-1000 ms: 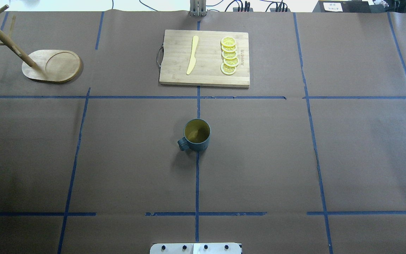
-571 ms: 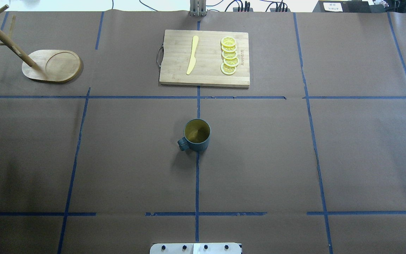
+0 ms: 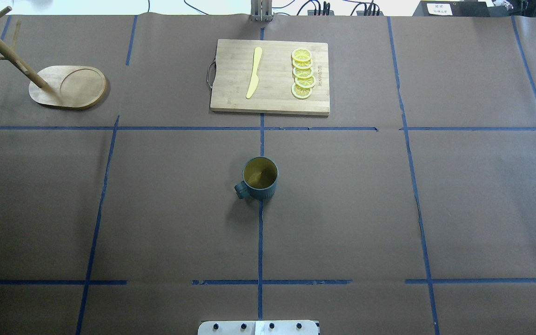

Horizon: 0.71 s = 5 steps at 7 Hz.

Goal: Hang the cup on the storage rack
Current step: 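Move the left gripper toward the teal mug's handle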

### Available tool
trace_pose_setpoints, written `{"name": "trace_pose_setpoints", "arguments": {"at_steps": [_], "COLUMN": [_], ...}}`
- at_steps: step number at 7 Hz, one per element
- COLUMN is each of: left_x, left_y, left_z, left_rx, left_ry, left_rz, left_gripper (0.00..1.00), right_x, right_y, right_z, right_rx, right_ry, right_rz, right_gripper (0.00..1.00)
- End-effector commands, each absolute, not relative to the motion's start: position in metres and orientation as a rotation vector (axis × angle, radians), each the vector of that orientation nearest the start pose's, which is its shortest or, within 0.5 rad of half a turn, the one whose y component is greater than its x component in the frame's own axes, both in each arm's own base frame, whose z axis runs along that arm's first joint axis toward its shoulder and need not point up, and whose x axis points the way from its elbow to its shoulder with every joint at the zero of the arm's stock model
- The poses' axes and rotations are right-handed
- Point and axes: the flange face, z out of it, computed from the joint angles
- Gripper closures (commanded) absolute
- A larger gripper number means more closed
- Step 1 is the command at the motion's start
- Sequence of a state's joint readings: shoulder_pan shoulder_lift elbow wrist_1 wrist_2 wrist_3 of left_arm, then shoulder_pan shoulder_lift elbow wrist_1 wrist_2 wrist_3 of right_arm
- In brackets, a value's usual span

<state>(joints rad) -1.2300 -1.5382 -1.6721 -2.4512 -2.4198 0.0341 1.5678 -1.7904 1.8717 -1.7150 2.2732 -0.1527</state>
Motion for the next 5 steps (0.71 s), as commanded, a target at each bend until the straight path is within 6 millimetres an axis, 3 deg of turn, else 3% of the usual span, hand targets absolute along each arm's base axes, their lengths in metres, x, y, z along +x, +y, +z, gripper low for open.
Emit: {"name": "trace_pose_setpoints", "arguments": {"at_steps": [1, 2, 4, 5], "left_x": [0.189, 0.251, 0.354, 0.393], "left_y": [-0.476, -0.46, -0.432, -0.412], "left_z": [0.463, 0.443, 0.392, 0.37], "left_rx": [0.908, 1.01, 1.119, 1.161], "left_ry": [0.999, 1.018, 1.033, 1.043], "left_rz": [0.675, 0.673, 0.693, 0.669], "left_gripper": [0.0, 0.0, 0.0, 0.0], "right_x": [0.068, 0.068, 0.068, 0.068], "right_y": [-0.393, -0.394, -0.394, -0.394], "right_z": [0.628, 0.629, 0.631, 0.631], "right_rx": [-0.009, -0.01, -0.013, -0.013], "right_ry": [-0.704, -0.704, -0.704, -0.704], "right_rz": [-0.127, -0.127, -0.126, -0.126], "right_gripper": [0.0, 0.0, 0.0, 0.0]}}
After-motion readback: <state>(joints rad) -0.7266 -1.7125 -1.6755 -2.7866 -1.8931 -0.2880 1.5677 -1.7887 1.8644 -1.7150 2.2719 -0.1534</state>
